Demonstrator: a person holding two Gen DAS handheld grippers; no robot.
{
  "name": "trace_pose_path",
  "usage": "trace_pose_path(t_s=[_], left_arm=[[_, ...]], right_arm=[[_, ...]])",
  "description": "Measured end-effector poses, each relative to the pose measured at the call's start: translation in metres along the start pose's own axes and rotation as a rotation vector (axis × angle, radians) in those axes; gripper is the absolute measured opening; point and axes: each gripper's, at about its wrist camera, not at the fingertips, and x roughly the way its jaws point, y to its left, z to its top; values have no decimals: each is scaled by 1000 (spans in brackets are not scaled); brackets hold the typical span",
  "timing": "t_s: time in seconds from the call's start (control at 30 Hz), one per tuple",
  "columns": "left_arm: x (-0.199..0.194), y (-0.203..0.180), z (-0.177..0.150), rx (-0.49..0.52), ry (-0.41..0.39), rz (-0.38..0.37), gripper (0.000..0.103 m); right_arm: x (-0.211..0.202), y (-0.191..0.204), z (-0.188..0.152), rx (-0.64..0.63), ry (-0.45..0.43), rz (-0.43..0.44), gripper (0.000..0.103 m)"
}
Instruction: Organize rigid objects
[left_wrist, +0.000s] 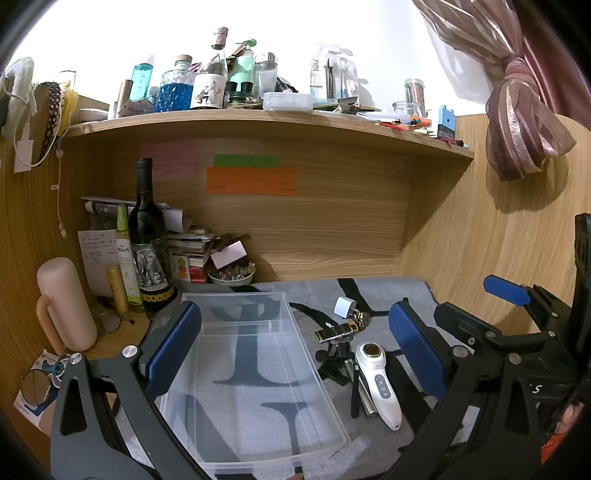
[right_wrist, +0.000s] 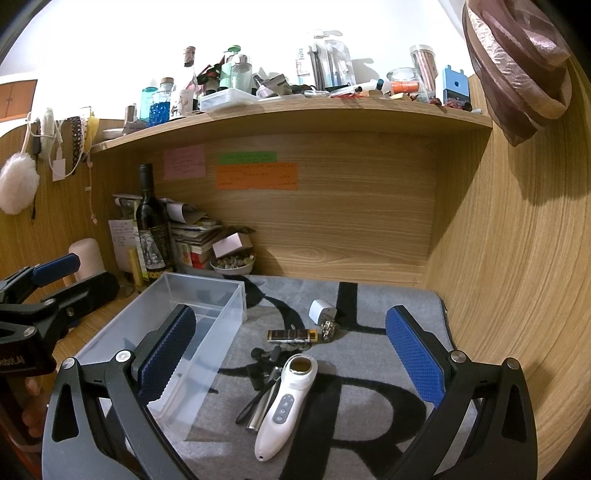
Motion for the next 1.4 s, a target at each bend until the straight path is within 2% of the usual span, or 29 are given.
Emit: trace_pose_path(t_s=[0.9, 1.23, 1.4], left_arm=[[0, -4, -2, -9, 19, -11, 103], [5, 9, -6, -25, 47, -31, 103], [9, 19, -8, -34, 60, -52, 103]], right_arm=[[1, 4, -1, -4, 1, 8, 103], [8, 6, -1, 17, 39, 70, 103], [18, 8, -1, 21, 54, 66, 102]])
